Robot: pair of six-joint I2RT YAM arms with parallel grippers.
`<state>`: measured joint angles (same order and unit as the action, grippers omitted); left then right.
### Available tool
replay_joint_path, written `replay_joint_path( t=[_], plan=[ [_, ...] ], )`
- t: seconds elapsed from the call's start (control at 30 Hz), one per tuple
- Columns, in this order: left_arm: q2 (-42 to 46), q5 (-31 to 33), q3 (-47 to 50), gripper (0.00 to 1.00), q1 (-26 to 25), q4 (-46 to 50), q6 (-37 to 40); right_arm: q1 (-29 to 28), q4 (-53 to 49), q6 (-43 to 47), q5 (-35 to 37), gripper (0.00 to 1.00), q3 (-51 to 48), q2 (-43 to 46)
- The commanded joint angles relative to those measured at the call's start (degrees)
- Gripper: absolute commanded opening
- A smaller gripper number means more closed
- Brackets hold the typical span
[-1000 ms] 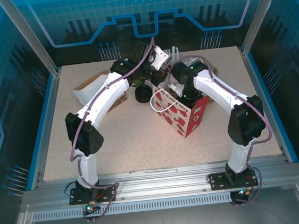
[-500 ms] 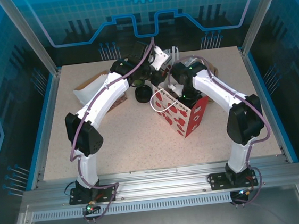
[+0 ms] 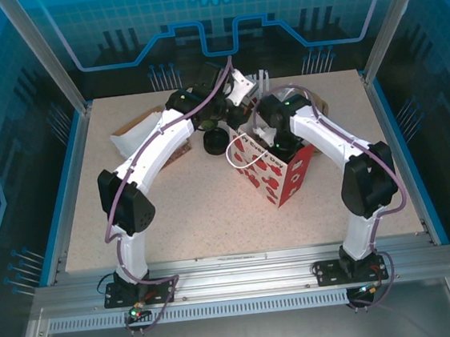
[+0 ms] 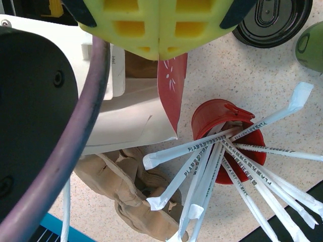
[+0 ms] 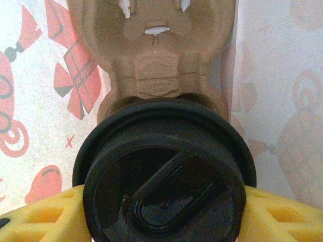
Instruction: Pack the takeout coffee
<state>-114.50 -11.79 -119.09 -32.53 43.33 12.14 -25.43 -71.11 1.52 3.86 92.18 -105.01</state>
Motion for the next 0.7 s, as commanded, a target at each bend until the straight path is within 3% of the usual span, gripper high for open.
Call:
replay_joint_path(
  t=[0.0, 0.4, 0.53, 0.67],
  plan=[
    [1.6, 0.5, 1.6, 0.03, 0.0, 2.3, 0.3, 1.7, 3.2, 0.1, 3.7, 0.32, -4.7, -6.0],
    [1.8, 0.5, 2.0, 0.03, 0.1, 2.0, 0.2, 1.4, 3.5, -0.4, 6.0, 0.37, -4.4, -5.6],
    [1.9, 0.3, 1.9, 0.03, 0.1, 1.6, 0.0, 0.9, 3.4, 0.0, 4.0, 0.46, -2.7, -3.0],
    [1.9, 0.0, 1.9, 0.04, 0.1, 1.4, -0.4, 0.6, 3.1, 0.4, 2.3, 0.62, -1.0, -1.2]
  ],
)
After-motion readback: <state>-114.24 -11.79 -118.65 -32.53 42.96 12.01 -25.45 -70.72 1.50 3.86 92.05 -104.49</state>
